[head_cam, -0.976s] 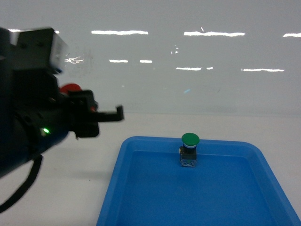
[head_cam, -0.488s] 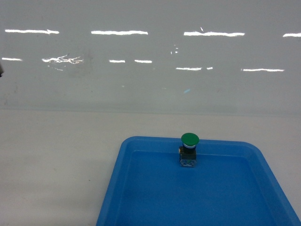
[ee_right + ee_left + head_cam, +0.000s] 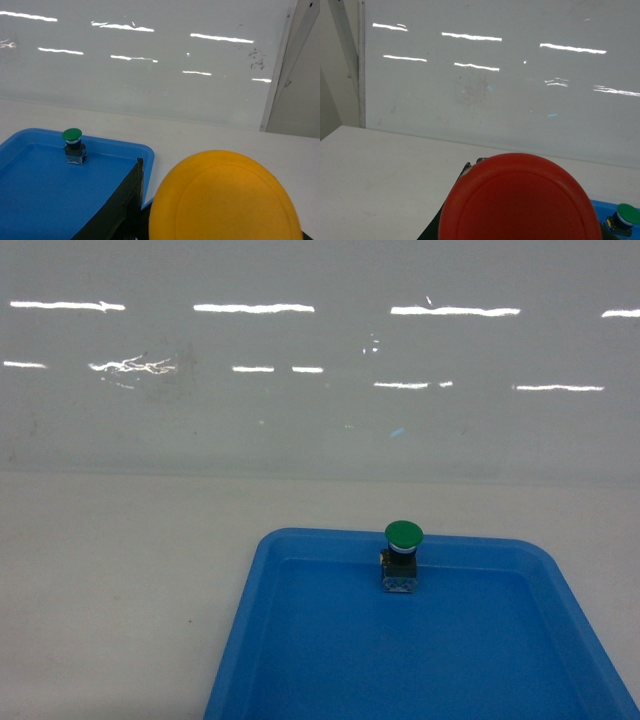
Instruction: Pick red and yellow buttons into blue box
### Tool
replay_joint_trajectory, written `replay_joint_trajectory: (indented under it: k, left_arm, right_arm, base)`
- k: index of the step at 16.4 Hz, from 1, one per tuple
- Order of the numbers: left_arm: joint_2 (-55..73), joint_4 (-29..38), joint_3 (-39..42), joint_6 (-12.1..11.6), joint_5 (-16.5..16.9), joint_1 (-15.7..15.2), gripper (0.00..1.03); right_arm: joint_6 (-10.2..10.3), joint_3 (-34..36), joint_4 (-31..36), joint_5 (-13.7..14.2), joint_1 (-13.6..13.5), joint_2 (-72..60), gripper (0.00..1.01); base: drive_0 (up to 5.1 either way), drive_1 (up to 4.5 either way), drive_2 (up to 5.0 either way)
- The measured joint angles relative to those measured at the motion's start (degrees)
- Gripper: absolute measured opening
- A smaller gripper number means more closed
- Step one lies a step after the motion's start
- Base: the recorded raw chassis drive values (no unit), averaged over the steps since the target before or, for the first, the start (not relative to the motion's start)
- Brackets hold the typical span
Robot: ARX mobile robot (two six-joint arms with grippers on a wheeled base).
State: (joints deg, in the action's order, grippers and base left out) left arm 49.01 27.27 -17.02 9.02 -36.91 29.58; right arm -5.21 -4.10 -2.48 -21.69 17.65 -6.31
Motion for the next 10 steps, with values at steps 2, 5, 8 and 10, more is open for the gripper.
replay_joint_trajectory:
  k: [2, 5, 8, 10]
  left_arm:
    - [0.2, -0.1, 0.0, 0.0, 0.0, 0.0, 0.24]
    - [0.1, 0.0, 0.0, 0.0, 0.0, 0.0, 0.24]
    - [-0.1, 0.0, 0.0, 0.0, -0.2, -0.1, 0.24]
    - [-0.1, 0.0, 0.0, 0.0, -0.2, -0.1, 0.24]
  right_arm:
    - [0.0, 0.0, 0.1, 0.0, 0.0, 0.0, 0.39]
    - [0.0, 0.0, 0.0, 0.0, 0.0, 0.0, 0.39]
    - [0.0, 0.0, 0.2, -0.1, 0.0, 0.0, 0.39]
    - [0.0, 0.0, 0.1, -0.1, 0.0, 0.0, 0.39]
  base:
    - [0.0, 0.00, 0.0]
    - [0.0, 0.00, 0.0]
    - [0.0, 0.00, 0.0]
    - [0.0, 0.00, 0.0]
